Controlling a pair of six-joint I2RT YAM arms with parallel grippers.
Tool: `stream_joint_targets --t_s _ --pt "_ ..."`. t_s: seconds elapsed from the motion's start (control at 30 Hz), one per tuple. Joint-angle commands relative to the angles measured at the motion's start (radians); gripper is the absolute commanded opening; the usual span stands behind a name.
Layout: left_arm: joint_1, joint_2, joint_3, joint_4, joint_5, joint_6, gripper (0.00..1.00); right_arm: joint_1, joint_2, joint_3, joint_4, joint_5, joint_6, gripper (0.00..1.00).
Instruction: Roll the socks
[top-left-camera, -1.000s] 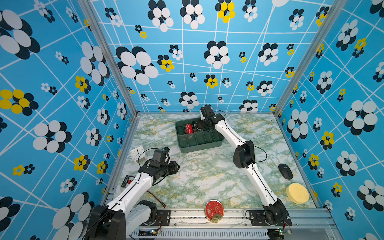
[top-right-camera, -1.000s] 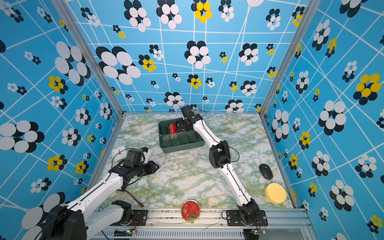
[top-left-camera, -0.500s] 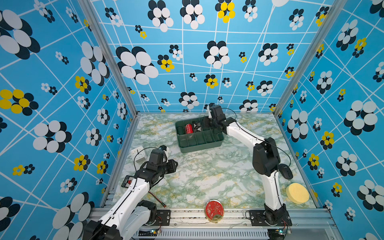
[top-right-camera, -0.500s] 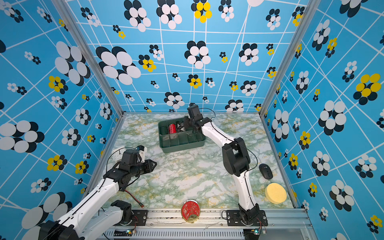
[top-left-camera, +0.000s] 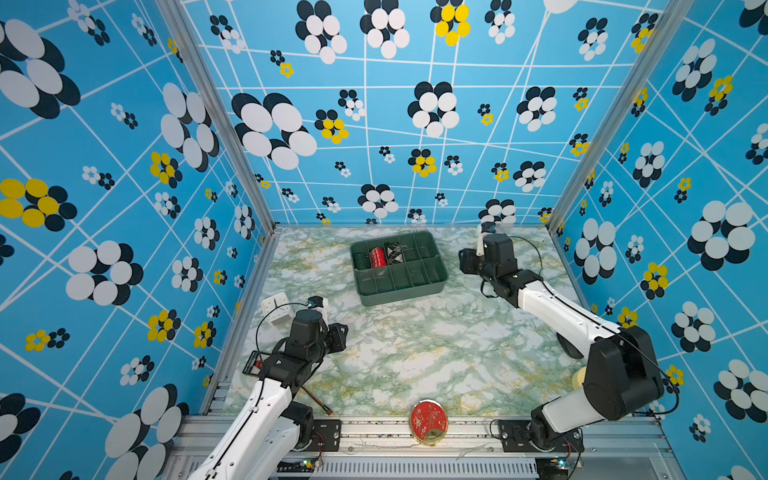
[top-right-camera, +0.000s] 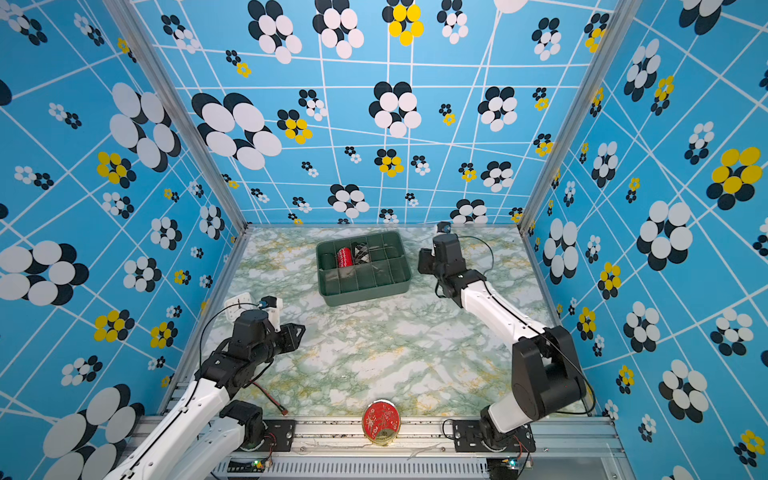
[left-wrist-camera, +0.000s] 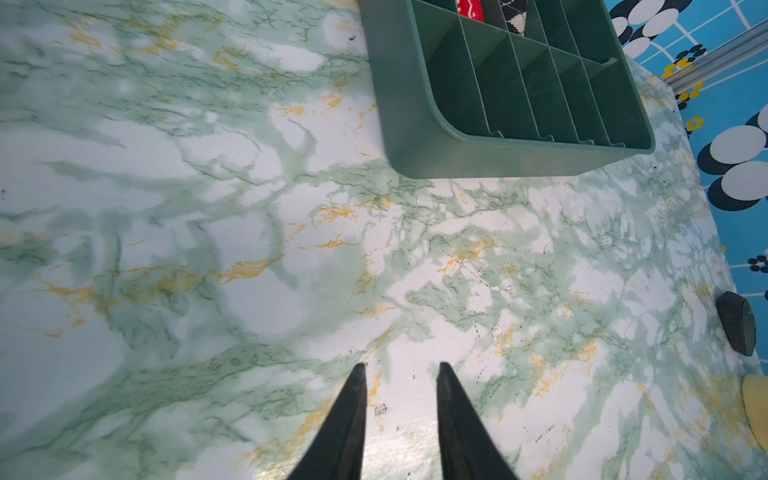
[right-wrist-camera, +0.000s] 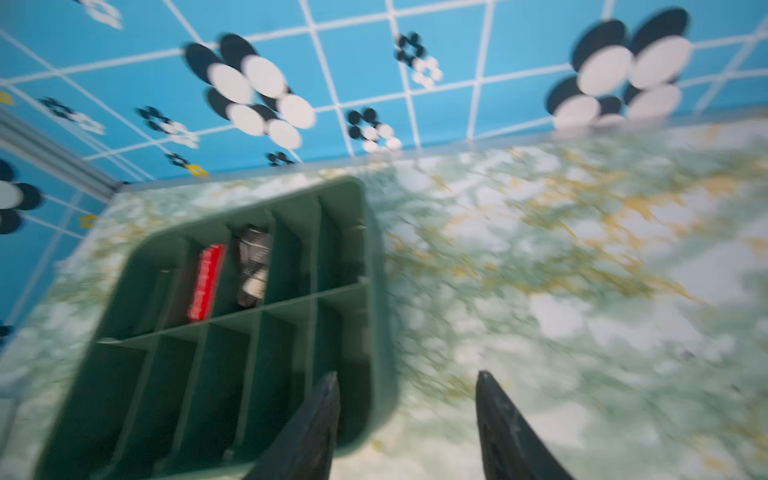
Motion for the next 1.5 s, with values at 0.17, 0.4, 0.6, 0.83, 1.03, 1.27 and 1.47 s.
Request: stream_joint_targets --t_s 0.17,0.4,0.6,0.83,1.03,1.27,1.47 --pt "-0.005 -0.027 -0.042 0.044 -0.019 -0.009 0.32 -0.156 -0.166 -0.316 0.136 0.147 -0.099 0.71" --pt "-0.008 -0.008 -0.050 0.094 -0.026 -0.002 0.33 -0.306 -0.191 -0.460 0.342 0.136 -0.099 0.73" --pt "-0.009 0.011 -0.046 0.107 -0.065 0.015 0.34 -0.319 -0.077 -0.527 0.573 0.181 -0.136 0.73" --pt "-0.010 0.030 -0.044 0.173 -0.145 0.055 0.34 -0.327 -0.026 -0.544 0.692 0.159 -0.184 0.73" --pt "-0.009 0.094 -0.024 0.261 -0.214 0.095 0.36 -0.325 -0.023 -0.575 0.758 0.083 -0.220 0.73" --pt "-0.008 0.155 -0.026 0.400 -0.272 0.161 0.39 -0.327 0.052 -0.701 1.058 0.014 -0.243 0.73" --pt "0.040 0.193 -0.060 0.568 -0.314 0.210 0.60 -0.326 0.066 -0.696 1.073 0.030 -0.240 0.75"
